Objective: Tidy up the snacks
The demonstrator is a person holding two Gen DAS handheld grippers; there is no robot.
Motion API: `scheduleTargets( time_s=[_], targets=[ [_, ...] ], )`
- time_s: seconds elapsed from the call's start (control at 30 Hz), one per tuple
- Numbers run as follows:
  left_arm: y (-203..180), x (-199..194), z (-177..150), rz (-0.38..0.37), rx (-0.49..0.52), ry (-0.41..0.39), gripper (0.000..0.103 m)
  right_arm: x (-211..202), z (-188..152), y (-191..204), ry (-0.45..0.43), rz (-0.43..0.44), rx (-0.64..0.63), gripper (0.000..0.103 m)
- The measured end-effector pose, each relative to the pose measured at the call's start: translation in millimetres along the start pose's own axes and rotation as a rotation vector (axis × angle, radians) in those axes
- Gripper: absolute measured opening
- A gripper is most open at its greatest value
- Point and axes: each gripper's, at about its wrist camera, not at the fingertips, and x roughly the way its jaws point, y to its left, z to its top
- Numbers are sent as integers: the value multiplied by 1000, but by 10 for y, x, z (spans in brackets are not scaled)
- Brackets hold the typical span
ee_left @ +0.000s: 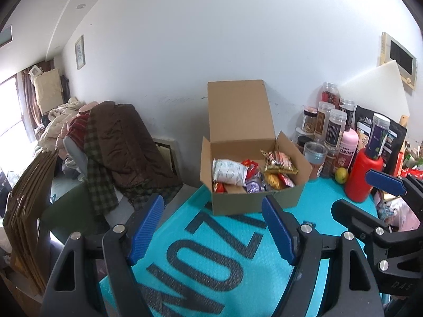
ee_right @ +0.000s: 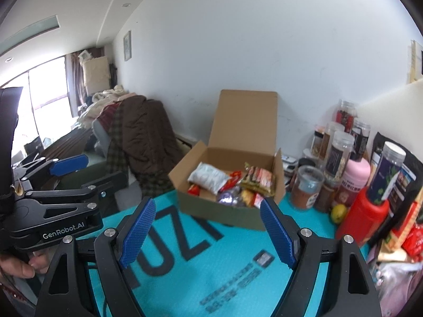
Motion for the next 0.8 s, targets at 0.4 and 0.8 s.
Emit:
scheduleTargets(
  time_s=[0.4,0.8],
  targets=[
    [106,-84,-355,26,-21,50,77,-56,-401,135,45,31,17,82],
    [113,-56,-416,3,-39,68,77,-71,-461,135,50,31,18,82]
  ],
)
